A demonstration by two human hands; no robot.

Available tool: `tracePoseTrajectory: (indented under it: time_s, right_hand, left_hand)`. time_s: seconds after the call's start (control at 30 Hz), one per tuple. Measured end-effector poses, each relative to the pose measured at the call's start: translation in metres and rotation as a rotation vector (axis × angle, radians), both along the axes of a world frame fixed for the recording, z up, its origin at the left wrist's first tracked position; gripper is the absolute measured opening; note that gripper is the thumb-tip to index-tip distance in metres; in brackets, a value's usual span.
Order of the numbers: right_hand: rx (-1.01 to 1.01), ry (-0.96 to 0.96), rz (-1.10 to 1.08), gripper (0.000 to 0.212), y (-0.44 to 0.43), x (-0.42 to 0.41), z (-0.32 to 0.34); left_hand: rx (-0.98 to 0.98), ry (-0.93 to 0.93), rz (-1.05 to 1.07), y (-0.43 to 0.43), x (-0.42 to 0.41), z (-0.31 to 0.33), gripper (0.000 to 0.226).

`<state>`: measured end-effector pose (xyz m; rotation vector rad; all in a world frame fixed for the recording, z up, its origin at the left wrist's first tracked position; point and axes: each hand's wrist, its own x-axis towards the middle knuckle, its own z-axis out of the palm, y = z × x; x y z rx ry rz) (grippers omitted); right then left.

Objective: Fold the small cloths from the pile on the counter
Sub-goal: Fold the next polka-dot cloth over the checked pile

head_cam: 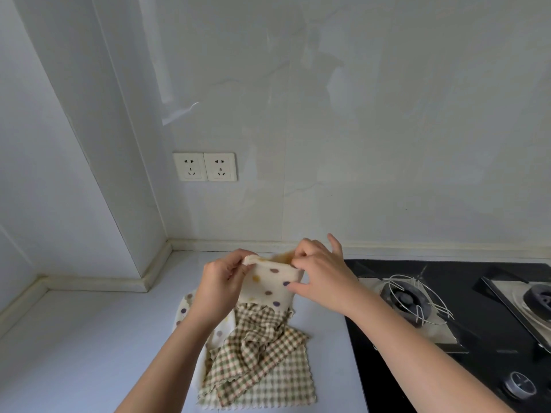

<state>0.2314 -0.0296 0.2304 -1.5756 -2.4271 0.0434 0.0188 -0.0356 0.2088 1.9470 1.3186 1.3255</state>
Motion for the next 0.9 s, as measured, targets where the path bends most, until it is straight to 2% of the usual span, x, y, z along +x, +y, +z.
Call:
tracePoseTrajectory:
  time_s: [0.1,0.2,0.23,0.3,0.4,0.5,0.6,0.67,0.7,0.77,0.8,0.83,0.9]
  right_hand:
    - [0.155,0.042,-0.059,0.035,0.003,0.007,-0.004]
    - [0.072,0.119,-0.07,0.035,0.004,0.013,0.001]
    - [0.024,0.196,-0.048,0.033,0.004,0.012,0.004]
    - [-0.112,0.474,-0.031,0.037,0.0,0.008,0.007]
    - [-0.241,0.883,-0.063,0.024,-0.003,0.003,0.008]
    - [-0.315,1.098,-0.049,0.044,-0.002,-0.001,0.014]
    - [-0.33,1.092,0.006,0.045,0.001,-0.005,0.019]
    - [-0.328,1.055,0.048,0.045,0.001,-0.012,0.022]
    - [-0.326,1.039,0.061,0.045,0.002,-0.015,0.022]
    - [-0.338,0.991,0.06,0.042,0.002,-0.015,0.023]
    - [-0.371,0.941,0.046,0.035,0.002,-0.011,0.023]
    - [-0.406,0.873,0.028,0.024,0.002,-0.006,0.02]
    - [-0.433,0.75,-0.016,0.002,0.001,0.004,0.014]
  left_hand:
    - [-0.015,-0.056,0.033,0.002,-0.005,0.0,0.029]
    - [-0.032,-0.064,0.018,0.004,-0.011,0.001,0.023]
    - [-0.028,-0.079,0.014,0.004,-0.011,0.002,0.024]
    - [-0.012,-0.137,0.003,0.004,-0.013,0.005,0.024]
    - [-0.076,-0.219,-0.009,0.004,-0.015,0.007,0.022]
    - [-0.197,-0.294,-0.017,0.006,-0.025,0.009,0.026]
    - [-0.329,-0.156,-0.138,0.005,-0.03,0.017,0.016]
    - [-0.378,0.017,-0.227,0.004,-0.016,0.022,0.032]
    - [-0.353,0.062,-0.223,0.004,-0.007,0.023,0.029]
    - [-0.263,0.008,-0.158,0.003,0.006,0.027,0.008]
    - [-0.24,-0.052,-0.127,0.004,0.006,0.026,0.007]
    - [-0.25,-0.109,-0.116,0.005,0.005,0.026,0.008]
    - [-0.312,-0.107,-0.158,0.007,-0.001,0.025,0.003]
